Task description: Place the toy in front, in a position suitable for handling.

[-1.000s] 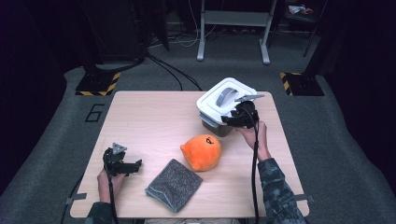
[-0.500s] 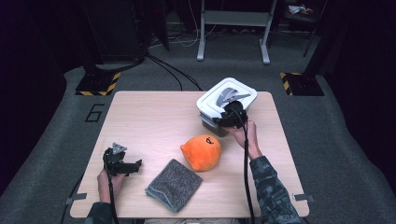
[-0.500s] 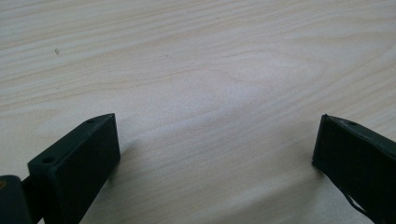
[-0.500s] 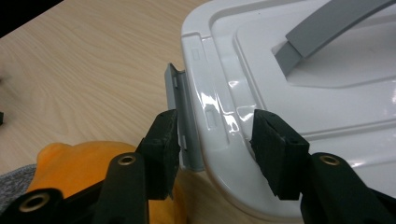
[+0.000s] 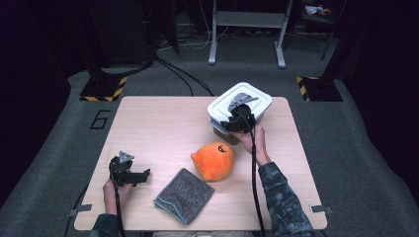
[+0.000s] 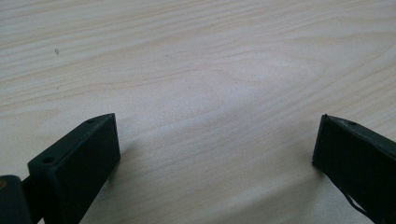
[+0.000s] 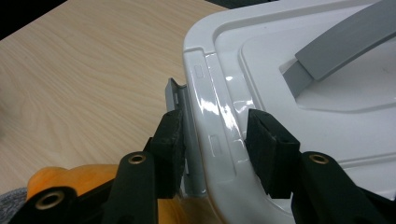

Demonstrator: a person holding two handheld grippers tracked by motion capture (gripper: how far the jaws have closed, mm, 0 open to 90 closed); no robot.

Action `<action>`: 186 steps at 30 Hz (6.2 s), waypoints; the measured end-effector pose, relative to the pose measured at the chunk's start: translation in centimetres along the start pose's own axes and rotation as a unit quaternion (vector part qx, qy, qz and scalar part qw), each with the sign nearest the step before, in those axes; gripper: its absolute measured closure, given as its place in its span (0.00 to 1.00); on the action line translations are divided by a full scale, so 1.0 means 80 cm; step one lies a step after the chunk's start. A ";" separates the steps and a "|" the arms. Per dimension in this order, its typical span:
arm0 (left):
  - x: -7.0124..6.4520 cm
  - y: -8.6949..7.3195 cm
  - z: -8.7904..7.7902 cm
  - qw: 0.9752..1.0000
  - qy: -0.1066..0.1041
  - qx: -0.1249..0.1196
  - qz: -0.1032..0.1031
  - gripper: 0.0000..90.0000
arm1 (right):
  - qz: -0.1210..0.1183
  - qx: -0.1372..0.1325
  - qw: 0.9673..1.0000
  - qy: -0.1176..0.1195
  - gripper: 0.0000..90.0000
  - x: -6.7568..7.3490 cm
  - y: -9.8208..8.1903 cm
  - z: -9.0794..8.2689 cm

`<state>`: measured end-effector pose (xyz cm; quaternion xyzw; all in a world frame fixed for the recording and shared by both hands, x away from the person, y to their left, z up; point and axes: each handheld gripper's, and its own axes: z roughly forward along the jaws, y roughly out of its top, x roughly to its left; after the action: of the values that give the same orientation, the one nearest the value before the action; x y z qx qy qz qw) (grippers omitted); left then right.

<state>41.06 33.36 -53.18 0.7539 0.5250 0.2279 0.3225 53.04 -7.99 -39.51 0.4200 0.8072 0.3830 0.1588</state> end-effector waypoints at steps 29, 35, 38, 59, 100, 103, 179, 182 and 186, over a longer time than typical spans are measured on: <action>0.000 0.000 0.000 1.000 0.000 0.000 0.000 0.00 | 0.027 -0.025 0.999 -0.030 0.63 -0.040 0.013 -0.011; 0.000 0.000 0.000 1.000 -0.001 0.000 0.000 0.00 | 0.045 -0.023 0.998 -0.030 0.64 -0.052 0.013 0.002; 0.000 0.000 0.000 1.000 -0.001 0.000 0.000 0.00 | 0.044 -0.027 0.998 -0.027 0.67 -0.052 0.017 0.008; 0.000 0.000 0.000 1.000 -0.001 0.000 0.000 0.00 | 0.060 -0.026 0.998 -0.024 0.69 -0.037 0.026 0.027; 0.000 0.000 0.000 1.000 -0.001 0.000 0.000 0.00 | 0.050 -0.046 0.997 -0.040 0.34 -0.045 -0.008 -0.043; 0.000 0.000 0.000 1.000 -0.001 0.000 0.001 0.00 | 0.052 -0.044 0.996 -0.056 0.30 -0.054 -0.037 -0.057; -0.175 0.238 0.078 0.987 -0.085 -0.041 0.127 0.02 | 0.092 0.000 0.985 -0.149 0.16 -0.118 -0.244 -0.039; -0.174 0.238 0.081 0.988 -0.082 -0.046 0.124 0.03 | 0.092 0.000 0.985 -0.149 0.16 -0.118 -0.244 -0.039; -0.169 0.239 0.086 0.988 -0.084 -0.044 0.125 0.03 | 0.092 0.000 0.985 -0.149 0.16 -0.118 -0.244 -0.039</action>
<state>53.38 14.35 -44.11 0.8153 0.3873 0.2251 0.3669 45.97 -23.96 -52.76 0.5452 0.7325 0.3290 0.2408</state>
